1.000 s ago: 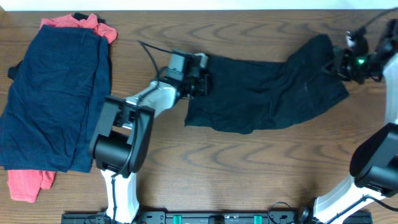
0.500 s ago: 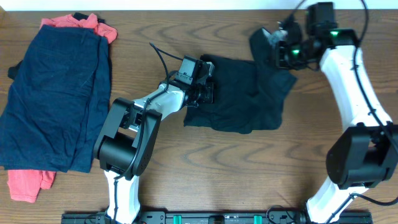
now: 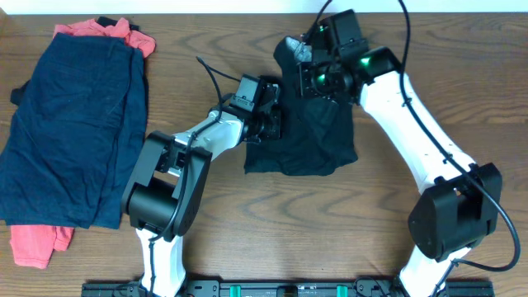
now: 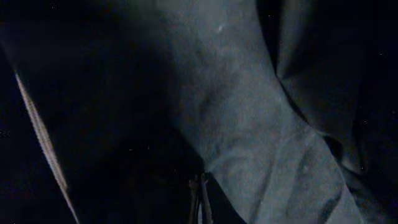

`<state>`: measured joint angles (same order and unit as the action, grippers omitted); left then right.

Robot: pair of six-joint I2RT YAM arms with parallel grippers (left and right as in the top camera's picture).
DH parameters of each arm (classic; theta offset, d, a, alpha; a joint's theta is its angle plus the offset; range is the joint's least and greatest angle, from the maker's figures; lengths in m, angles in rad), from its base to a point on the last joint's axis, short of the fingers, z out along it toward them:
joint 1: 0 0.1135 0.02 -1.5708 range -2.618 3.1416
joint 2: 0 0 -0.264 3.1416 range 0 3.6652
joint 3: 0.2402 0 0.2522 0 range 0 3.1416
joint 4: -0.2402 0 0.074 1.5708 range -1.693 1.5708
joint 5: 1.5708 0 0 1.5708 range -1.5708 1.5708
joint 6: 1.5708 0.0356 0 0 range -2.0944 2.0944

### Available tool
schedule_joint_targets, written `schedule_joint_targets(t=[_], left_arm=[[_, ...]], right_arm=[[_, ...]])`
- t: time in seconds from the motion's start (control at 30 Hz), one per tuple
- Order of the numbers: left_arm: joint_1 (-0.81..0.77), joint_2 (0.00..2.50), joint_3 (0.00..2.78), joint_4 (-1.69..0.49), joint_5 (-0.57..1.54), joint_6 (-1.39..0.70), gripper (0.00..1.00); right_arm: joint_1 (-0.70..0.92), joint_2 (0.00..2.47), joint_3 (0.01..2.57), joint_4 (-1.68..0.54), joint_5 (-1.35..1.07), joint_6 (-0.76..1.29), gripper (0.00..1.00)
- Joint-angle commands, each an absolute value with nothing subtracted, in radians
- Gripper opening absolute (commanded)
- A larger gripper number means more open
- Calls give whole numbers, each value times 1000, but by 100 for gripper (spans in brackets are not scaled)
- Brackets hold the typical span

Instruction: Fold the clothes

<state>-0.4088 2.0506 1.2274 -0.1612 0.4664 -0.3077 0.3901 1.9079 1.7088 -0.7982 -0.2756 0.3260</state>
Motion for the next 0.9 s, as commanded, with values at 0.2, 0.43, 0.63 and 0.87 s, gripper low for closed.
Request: schedule_joint_targets(t=[0.2, 0.43, 0.63, 0.87], left_arm=[[-340, 1926, 1212, -277, 454, -326, 6], [-295, 1838, 1212, -379, 416, -335, 6], [-200, 1709, 1212, -456, 319, -330, 6], [-35, 1606, 1212, -466, 312, -311, 7]], right_arm=[[389, 1904, 1720, -793, -234, 371, 1], [390, 1920, 1710, -793, -233, 382, 1], [410, 1949, 1703, -804, -236, 380, 1], [456, 1985, 1701, -827, -236, 358, 1]])
